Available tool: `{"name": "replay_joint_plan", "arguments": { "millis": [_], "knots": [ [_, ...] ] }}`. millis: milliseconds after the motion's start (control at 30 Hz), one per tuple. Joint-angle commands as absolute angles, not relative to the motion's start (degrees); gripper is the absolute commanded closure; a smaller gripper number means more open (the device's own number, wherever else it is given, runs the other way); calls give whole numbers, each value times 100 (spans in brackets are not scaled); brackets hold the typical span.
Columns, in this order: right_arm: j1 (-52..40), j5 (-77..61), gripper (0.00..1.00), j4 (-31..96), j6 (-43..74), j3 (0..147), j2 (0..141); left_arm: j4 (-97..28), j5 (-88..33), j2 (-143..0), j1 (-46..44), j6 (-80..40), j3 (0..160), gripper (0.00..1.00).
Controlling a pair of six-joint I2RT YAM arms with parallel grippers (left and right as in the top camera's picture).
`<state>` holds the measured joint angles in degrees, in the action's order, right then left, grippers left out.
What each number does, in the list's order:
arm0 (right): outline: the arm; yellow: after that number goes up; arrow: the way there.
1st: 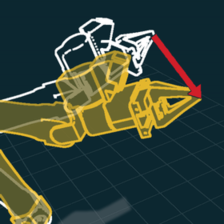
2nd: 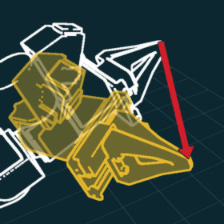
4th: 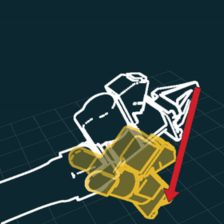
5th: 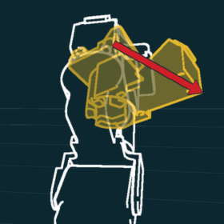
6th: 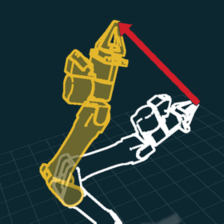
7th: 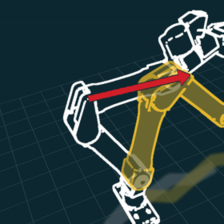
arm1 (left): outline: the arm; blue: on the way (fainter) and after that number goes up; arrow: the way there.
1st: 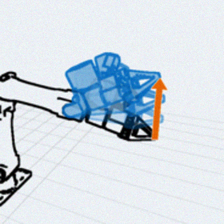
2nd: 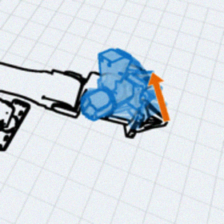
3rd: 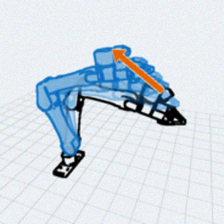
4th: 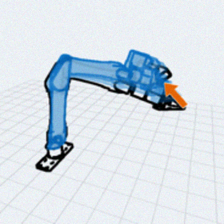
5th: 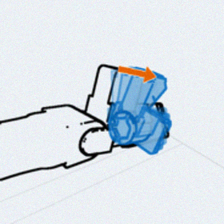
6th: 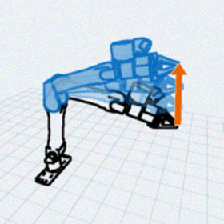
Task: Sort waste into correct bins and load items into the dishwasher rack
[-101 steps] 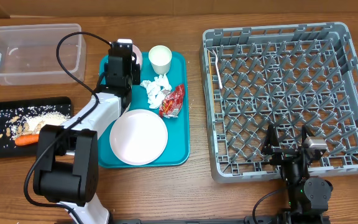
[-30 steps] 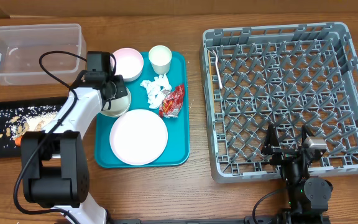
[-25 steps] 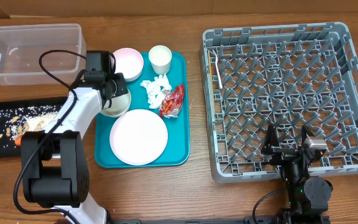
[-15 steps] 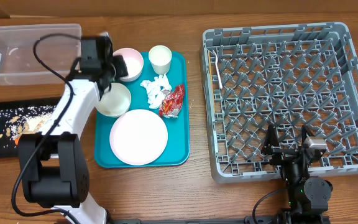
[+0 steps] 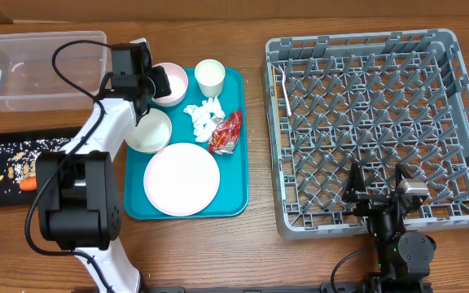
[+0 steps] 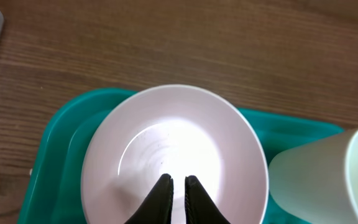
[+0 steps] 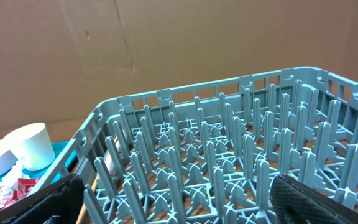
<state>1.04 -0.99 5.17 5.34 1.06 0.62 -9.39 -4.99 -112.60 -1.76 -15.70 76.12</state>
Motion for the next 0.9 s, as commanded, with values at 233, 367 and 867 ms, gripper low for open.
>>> {"name": "replay_joint_plan", "arguments": {
  "millis": [233,367,867],
  "knots": [
    [113,-21,0,480,563,45,19,-1321,145,-11642,-148,-1280,7673,88],
    [113,-21,0,482,565,45,19,-1339,386,-11681,-148,-1267,7673,88],
    [113,-21,0,482,565,45,19,-1402,1319,-11660,-154,-1240,7900,88]
  ]
}}
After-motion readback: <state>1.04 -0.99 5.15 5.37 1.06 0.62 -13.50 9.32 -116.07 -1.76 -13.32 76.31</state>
